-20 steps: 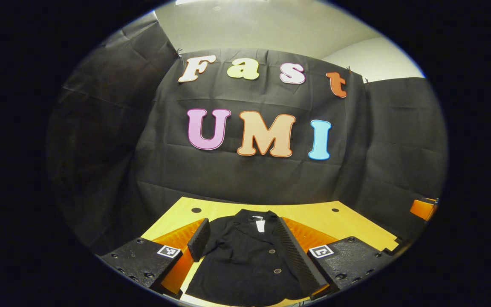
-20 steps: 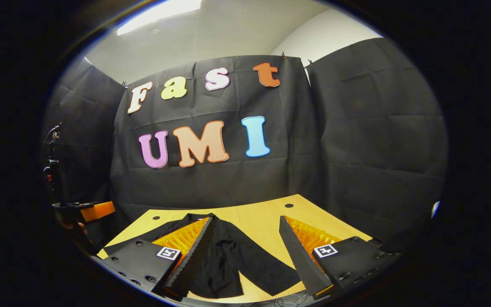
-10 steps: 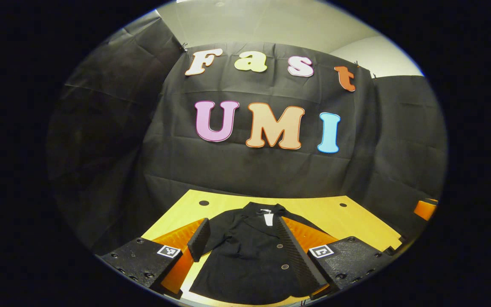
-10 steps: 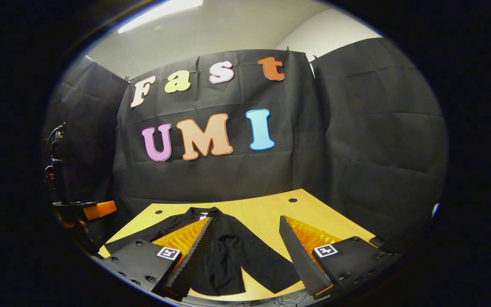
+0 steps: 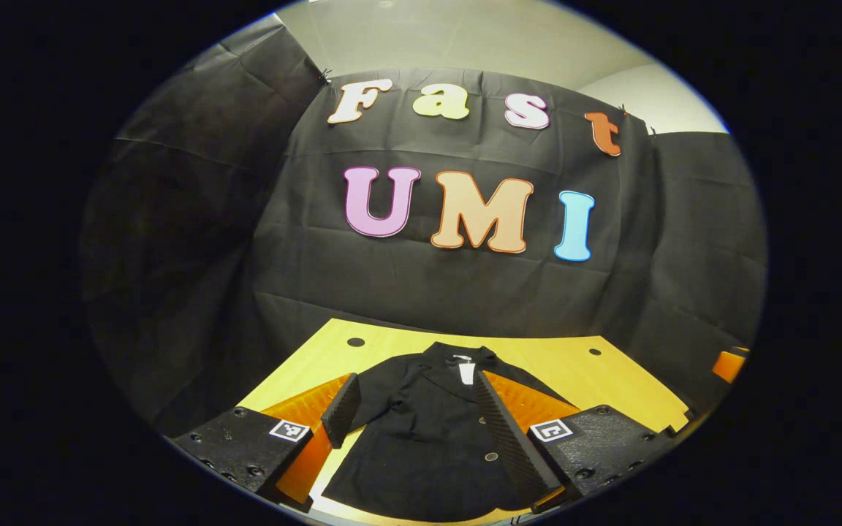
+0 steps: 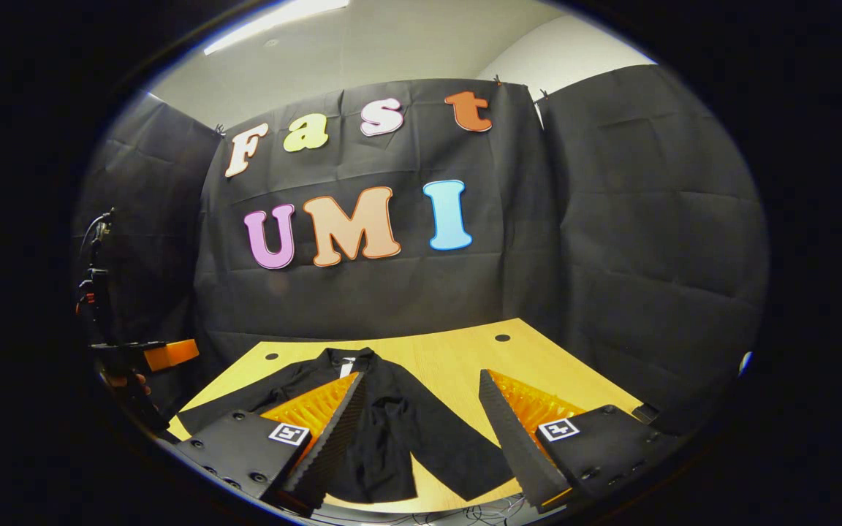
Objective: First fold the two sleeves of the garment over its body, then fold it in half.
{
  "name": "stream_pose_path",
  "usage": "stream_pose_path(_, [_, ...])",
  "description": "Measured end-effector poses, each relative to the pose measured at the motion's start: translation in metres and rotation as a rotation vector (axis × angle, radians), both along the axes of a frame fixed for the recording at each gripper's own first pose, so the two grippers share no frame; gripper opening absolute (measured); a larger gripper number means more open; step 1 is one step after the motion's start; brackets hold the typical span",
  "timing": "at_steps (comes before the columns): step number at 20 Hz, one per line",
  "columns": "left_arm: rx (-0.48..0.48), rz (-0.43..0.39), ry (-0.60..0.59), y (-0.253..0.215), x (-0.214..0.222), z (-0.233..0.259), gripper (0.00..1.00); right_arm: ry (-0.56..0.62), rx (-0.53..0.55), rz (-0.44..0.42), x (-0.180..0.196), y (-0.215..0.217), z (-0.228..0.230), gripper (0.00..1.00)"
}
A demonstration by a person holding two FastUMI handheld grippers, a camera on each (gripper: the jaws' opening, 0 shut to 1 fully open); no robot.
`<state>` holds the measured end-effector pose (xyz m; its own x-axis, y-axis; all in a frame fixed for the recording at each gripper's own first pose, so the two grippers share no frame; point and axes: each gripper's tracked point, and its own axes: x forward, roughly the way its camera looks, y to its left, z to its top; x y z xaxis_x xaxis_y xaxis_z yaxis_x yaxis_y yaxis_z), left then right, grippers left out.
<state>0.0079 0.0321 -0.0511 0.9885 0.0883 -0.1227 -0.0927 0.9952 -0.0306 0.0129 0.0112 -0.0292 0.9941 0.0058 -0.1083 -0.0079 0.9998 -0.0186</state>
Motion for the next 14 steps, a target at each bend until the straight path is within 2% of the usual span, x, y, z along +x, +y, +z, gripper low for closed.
stream_pose_path(6, [0.034,0.014,0.013,0.004,-0.008,-0.004,0.93,0.039,0.027,-0.015,0.004,-0.011,-0.015,0.94])
stream_pose_path(7, [0.036,0.020,0.016,0.006,-0.010,-0.005,0.92,0.040,0.025,-0.018,0.004,-0.013,-0.014,0.98])
stream_pose_path(13, [0.037,0.078,0.016,0.022,-0.020,-0.003,0.92,0.052,0.024,-0.035,0.011,-0.032,-0.014,0.98])
stream_pose_path(14, [0.037,0.088,0.016,0.024,-0.022,-0.002,0.92,0.049,0.022,-0.035,0.013,-0.034,-0.013,0.94])
